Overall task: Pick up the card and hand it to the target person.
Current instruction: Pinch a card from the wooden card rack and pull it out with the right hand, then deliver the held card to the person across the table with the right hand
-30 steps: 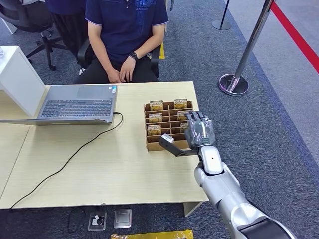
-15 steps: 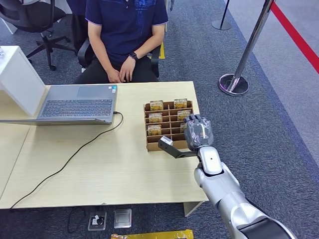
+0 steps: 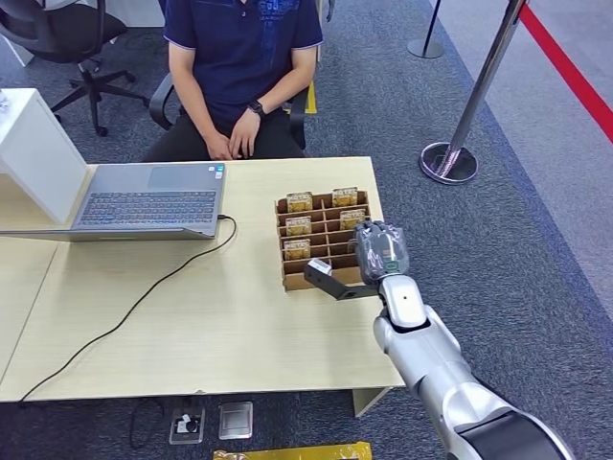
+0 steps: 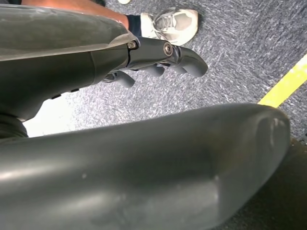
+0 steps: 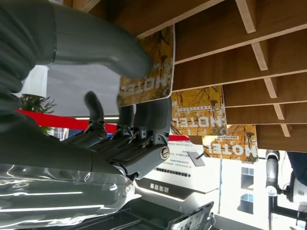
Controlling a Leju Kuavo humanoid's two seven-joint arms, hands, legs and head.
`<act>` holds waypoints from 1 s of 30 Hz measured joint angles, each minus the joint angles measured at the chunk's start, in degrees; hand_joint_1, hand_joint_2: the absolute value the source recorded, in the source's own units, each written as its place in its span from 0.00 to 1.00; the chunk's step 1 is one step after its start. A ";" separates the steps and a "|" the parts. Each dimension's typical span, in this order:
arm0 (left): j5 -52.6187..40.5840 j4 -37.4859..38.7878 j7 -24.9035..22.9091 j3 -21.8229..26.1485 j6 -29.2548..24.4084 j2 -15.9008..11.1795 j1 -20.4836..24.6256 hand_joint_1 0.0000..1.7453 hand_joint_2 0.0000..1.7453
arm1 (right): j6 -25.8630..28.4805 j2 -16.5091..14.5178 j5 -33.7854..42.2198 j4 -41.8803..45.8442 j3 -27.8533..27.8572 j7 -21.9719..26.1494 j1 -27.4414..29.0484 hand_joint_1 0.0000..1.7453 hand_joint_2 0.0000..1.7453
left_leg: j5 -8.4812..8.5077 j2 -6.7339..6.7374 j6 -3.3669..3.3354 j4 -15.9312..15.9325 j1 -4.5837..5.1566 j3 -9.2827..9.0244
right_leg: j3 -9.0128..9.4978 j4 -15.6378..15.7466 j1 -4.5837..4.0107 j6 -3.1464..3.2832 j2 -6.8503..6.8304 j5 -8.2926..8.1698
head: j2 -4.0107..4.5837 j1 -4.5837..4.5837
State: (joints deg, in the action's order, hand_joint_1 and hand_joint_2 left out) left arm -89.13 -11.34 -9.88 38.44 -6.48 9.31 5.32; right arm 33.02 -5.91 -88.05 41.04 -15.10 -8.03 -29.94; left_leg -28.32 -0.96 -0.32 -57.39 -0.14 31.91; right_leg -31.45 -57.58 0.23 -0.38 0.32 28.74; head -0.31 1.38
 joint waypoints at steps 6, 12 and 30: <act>0.01 0.00 0.00 0.01 0.03 0.00 0.03 0.00 0.00 | 0.14 0.44 0.15 -0.24 0.00 -0.01 -0.27 1.00 1.00 | 0.00 0.01 0.00 0.00 0.00 -0.01 | 0.01 0.00 0.00 0.00 0.00 0.00 | -0.01 0.01; 0.01 0.00 0.00 0.04 0.05 0.00 0.03 0.00 0.00 | 0.32 0.51 0.90 -0.56 0.04 0.08 -0.55 1.00 1.00 | 0.04 0.01 -0.01 0.00 0.00 -0.01 | 0.02 0.00 0.00 -0.02 0.00 -0.04 | 0.00 0.01; 0.31 0.00 -0.04 0.22 -0.41 -0.02 0.23 0.00 0.00 | -1.07 0.41 12.38 26.33 -1.56 8.34 1.65 1.00 1.00 | 0.07 0.01 0.02 0.01 0.00 0.14 | -0.12 -0.02 0.00 0.01 0.01 -0.05 | 0.00 0.03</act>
State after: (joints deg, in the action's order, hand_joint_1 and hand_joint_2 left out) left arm -88.83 -11.34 -9.92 38.66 -6.88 9.29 5.55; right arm 31.95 -5.50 -75.66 67.37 -16.67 0.31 -28.29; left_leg -28.25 -0.95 -0.30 -57.38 -0.14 32.05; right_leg -31.57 -57.60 0.23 -0.37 0.33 28.69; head -0.31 1.41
